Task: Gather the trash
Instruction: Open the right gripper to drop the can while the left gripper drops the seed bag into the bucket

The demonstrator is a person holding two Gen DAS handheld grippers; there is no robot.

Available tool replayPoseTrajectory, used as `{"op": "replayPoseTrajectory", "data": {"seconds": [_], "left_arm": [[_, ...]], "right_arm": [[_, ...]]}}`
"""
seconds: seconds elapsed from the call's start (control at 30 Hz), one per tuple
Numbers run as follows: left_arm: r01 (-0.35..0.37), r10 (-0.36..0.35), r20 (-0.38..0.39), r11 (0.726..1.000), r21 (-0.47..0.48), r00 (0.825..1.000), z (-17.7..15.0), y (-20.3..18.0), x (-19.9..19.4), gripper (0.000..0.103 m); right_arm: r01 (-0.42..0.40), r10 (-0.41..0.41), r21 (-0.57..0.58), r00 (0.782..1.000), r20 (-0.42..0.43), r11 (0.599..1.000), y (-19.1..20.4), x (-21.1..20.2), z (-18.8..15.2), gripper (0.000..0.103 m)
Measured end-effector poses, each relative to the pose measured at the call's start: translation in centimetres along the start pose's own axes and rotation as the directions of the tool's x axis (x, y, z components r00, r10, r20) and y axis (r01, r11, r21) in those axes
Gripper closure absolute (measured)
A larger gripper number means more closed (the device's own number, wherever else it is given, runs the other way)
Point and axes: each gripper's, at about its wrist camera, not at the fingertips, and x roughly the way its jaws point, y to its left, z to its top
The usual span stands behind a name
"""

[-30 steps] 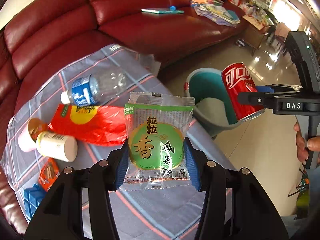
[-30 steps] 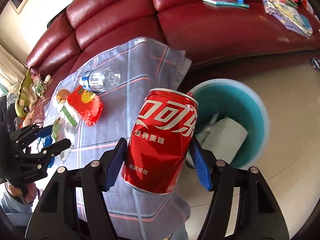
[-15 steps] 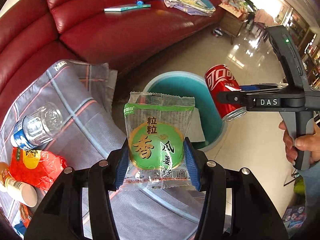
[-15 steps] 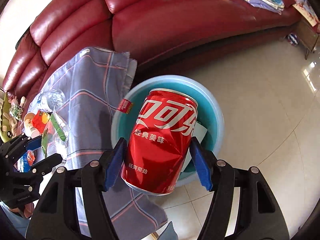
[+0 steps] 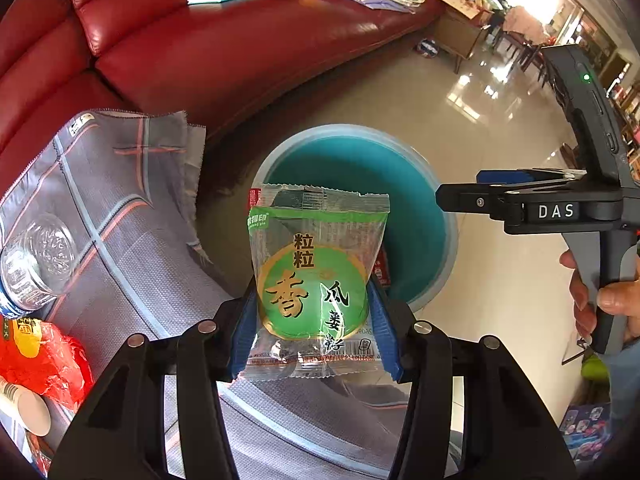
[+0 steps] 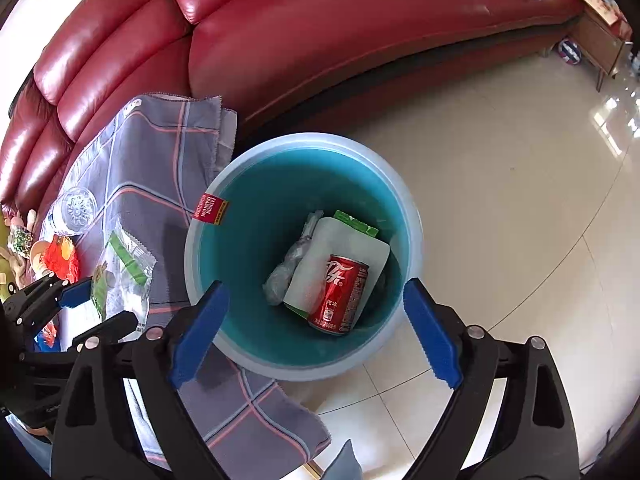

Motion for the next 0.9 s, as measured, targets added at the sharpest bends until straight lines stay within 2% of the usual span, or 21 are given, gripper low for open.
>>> {"op": "replayPoseTrajectory", "data": {"seconds": [0.2, 0.27, 0.33, 0.43, 0.6, 0.77, 0.9], "left_arm": [[0.021, -0.021, -0.012, 1.0, 0.012, 1.0, 0.8, -0.7, 1.6, 0.05], [0.026, -0.026, -0.011, 0.999, 0.018, 1.0, 1.2, -1.1, 2.1, 0.046], [0.024, -0.024, -0.003, 0.999, 0.025, 1.0, 1.5, -1.5, 2.5, 0.034], [0.021, -0.021, 0.003, 0.999, 0.024, 1.0, 1.9, -1.7, 3.0, 0.028], [0.019, -0.019, -0.009, 1.0, -0.008, 1.0, 1.9, -1.2, 3.5, 0.021], [0.005, -0.005, 0.008, 1.0, -0.029, 1.0, 1.3, -0.6, 2.6, 0.009], [-0.004, 0.005, 0.013, 0.998, -0.056, 1.0, 0.4, 0.1, 1.6, 0.007]], "right_arm": [[0.01, -0.011, 0.039, 1.0, 0.013, 0.999, -1.0, -0.8, -0.1, 0.014], [0.015, -0.016, 0.047, 1.0, 0.019, 0.999, -1.2, -1.1, -0.1, 0.014], [0.025, -0.026, 0.05, 0.999, 0.023, 0.998, -1.4, -1.4, 0.0, 0.014], [0.035, -0.036, 0.055, 0.999, 0.028, 0.998, -1.5, -1.7, 0.0, 0.014], [0.045, -0.046, 0.051, 0.999, 0.023, 0.998, -1.3, -1.8, 0.1, 0.014], [0.051, -0.052, 0.046, 0.999, 0.015, 0.998, -0.9, -1.7, 0.1, 0.014], [0.052, -0.053, 0.04, 0.999, 0.012, 0.998, -0.4, -1.7, 0.2, 0.014]]}}
